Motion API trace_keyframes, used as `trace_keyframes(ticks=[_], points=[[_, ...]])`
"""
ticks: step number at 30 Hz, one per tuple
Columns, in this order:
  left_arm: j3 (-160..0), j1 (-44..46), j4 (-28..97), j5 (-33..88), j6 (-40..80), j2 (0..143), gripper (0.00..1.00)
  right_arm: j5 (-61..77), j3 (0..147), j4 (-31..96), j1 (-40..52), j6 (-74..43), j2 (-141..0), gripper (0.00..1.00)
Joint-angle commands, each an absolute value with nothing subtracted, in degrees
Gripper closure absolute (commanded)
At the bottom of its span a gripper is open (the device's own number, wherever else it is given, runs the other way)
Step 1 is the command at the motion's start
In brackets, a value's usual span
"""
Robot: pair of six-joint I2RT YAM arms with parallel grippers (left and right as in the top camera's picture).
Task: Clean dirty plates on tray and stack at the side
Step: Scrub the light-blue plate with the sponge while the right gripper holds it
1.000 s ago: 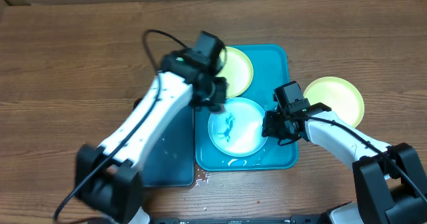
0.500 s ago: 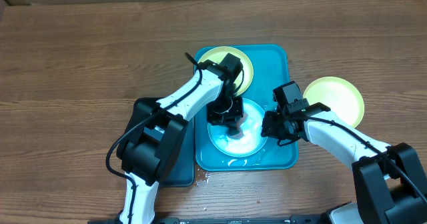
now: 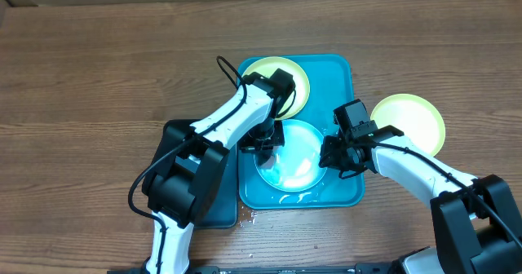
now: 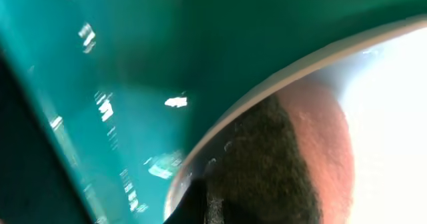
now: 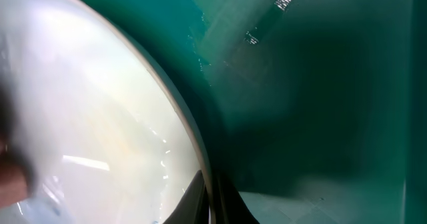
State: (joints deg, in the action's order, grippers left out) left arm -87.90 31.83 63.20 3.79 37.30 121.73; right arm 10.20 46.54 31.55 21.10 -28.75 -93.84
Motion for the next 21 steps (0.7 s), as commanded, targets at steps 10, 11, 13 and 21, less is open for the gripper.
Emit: trace_keyframes(ticks=[10,11,13,21], points=[[-87.0,37.0,48.4,28.2,34.5,122.6,0.96,6.5,45.3,32.9,21.2,-29.6,-96.1,0.96],[-86.9,37.4,49.0,28.2,34.9,122.6,0.96,6.5,45.3,32.9,21.2,-29.6,-96.1,0.96],[-86.9,37.9,50.6,28.1,35.4,122.6,0.96,6.5,45.3,33.0,21.2,-29.6,-96.1,0.96],[-86.9,37.8,62.7,13.9,38.5,122.6,0.96,6.5,45.3,33.1,21.2,-29.6,-96.1,0.96]])
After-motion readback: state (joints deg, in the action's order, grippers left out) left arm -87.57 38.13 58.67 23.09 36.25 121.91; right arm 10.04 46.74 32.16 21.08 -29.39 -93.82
